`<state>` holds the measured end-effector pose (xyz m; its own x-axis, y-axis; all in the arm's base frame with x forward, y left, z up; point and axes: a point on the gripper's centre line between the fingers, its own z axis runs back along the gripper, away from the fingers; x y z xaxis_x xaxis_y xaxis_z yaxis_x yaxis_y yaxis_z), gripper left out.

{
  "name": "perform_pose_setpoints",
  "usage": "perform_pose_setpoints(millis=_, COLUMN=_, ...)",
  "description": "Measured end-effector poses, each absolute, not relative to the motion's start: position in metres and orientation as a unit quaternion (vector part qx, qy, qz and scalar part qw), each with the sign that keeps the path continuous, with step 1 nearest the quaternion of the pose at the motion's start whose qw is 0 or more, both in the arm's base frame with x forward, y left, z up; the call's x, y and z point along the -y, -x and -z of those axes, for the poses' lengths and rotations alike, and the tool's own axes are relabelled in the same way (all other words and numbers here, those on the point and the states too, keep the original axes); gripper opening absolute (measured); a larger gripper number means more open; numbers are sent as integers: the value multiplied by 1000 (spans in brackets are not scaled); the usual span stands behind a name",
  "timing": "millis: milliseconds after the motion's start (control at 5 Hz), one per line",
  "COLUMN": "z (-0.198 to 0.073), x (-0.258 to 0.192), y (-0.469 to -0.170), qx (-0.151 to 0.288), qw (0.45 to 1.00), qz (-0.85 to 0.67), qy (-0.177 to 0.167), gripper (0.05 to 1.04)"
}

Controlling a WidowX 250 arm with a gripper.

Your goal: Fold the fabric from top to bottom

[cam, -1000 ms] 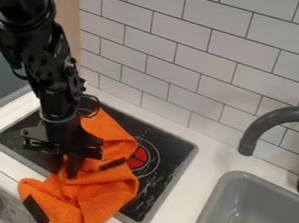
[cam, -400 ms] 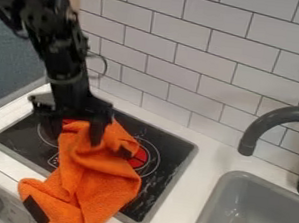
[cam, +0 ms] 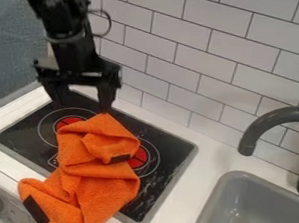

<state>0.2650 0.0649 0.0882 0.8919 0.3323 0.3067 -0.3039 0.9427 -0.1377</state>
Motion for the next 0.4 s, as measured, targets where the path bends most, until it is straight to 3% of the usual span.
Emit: perform_pose_setpoints(millis=400, z=-89, x=-65, y=-265, qx=167, qw=972, qz=-160, qy=42, gripper=999)
